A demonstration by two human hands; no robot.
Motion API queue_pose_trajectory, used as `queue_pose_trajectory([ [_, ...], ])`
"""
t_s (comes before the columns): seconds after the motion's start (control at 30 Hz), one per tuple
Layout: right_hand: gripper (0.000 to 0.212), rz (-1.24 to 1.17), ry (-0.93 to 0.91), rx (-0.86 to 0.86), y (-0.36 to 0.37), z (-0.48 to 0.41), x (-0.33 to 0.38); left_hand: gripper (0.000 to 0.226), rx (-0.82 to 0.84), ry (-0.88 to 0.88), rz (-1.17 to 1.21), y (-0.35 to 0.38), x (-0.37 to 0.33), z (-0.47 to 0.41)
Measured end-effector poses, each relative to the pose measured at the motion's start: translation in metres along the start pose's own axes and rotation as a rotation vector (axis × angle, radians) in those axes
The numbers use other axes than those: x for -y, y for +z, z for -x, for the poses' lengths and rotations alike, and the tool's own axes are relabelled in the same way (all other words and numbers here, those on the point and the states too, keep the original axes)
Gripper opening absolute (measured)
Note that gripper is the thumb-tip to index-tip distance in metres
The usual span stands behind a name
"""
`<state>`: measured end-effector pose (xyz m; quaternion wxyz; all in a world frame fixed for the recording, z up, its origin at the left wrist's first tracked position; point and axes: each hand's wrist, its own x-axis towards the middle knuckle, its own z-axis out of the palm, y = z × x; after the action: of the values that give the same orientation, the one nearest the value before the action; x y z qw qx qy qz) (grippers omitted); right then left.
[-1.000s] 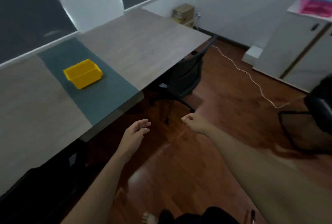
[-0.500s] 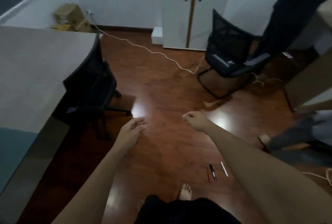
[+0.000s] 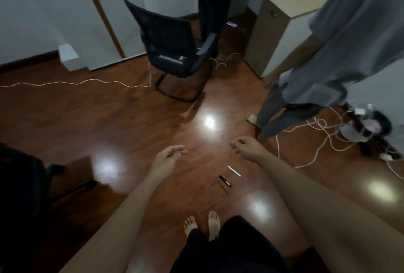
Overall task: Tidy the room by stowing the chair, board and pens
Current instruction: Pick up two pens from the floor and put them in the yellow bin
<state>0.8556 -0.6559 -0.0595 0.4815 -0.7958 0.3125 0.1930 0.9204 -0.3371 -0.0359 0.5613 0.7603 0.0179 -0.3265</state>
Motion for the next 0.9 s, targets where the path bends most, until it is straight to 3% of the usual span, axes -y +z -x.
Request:
queue_pose_trajectory([
  [0.23,0.031,-0.061,0.066,-0.101,-0.034,0.002,-0.056,0.028,0.197,-0.046,-0.131,0.065,-0.011,-0.044],
  [0.33,0.029,-0.065,0.109,-0.087,-0.041,-0.009,-0.079,0.028,0.212,-0.075,-0.164,0.082,-0.013,-0.058],
  [0.43,0.041,-0.018,0.118,-0.062,-0.047,-0.028,-0.102,0.028,0.198,-0.115,-0.193,0.097,-0.005,-0.079],
  [0.6,0.026,0.072,0.126,-0.002,-0.050,-0.081,-0.149,0.027,0.223,-0.177,-0.238,0.136,0.022,-0.126],
  [0.73,0.023,0.098,0.128,0.031,-0.033,-0.157,-0.215,0.027,0.265,-0.208,-0.278,0.179,0.085,-0.197],
  [0.9,0.016,0.157,0.124,0.059,0.018,-0.271,-0.325,0.028,0.253,-0.249,-0.292,0.245,0.213,-0.306],
])
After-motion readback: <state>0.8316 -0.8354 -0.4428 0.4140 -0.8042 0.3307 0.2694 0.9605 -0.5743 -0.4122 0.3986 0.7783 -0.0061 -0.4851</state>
